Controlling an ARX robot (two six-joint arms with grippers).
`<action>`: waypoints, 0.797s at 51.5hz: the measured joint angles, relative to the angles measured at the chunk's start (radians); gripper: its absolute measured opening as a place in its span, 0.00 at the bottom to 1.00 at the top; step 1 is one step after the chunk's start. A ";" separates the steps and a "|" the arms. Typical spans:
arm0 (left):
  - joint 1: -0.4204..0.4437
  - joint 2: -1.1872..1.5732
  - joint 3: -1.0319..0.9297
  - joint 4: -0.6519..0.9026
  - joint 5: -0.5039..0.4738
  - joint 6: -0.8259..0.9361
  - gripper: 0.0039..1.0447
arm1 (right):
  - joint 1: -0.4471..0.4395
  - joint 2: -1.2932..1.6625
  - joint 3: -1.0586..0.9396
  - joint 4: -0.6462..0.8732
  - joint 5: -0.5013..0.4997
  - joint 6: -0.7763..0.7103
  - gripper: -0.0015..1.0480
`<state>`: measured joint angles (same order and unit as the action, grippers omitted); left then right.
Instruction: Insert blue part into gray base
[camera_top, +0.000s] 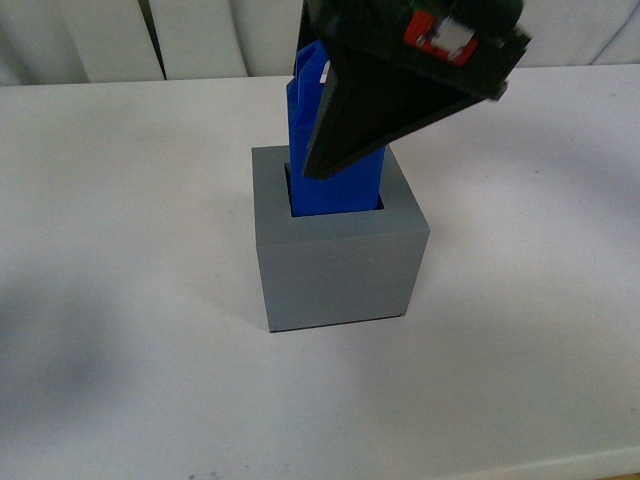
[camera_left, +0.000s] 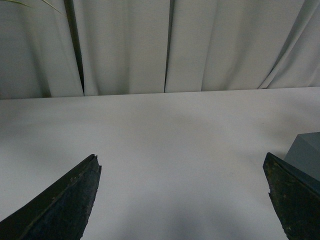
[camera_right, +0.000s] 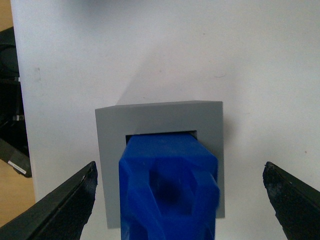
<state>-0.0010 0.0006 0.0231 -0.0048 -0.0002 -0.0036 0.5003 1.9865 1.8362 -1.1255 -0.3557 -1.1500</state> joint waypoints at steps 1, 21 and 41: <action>0.000 0.000 0.000 0.000 0.000 0.000 0.94 | -0.006 -0.007 0.000 -0.001 -0.010 0.002 0.93; 0.000 0.000 0.000 0.000 0.000 0.000 0.94 | -0.167 -0.321 -0.299 0.257 -0.260 0.091 0.93; 0.000 0.000 0.000 0.000 0.001 0.000 0.94 | -0.380 -0.603 -0.960 1.151 -0.272 0.703 0.93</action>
<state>-0.0010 0.0006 0.0231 -0.0048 0.0006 -0.0036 0.1207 1.3838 0.8764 0.0250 -0.6277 -0.4473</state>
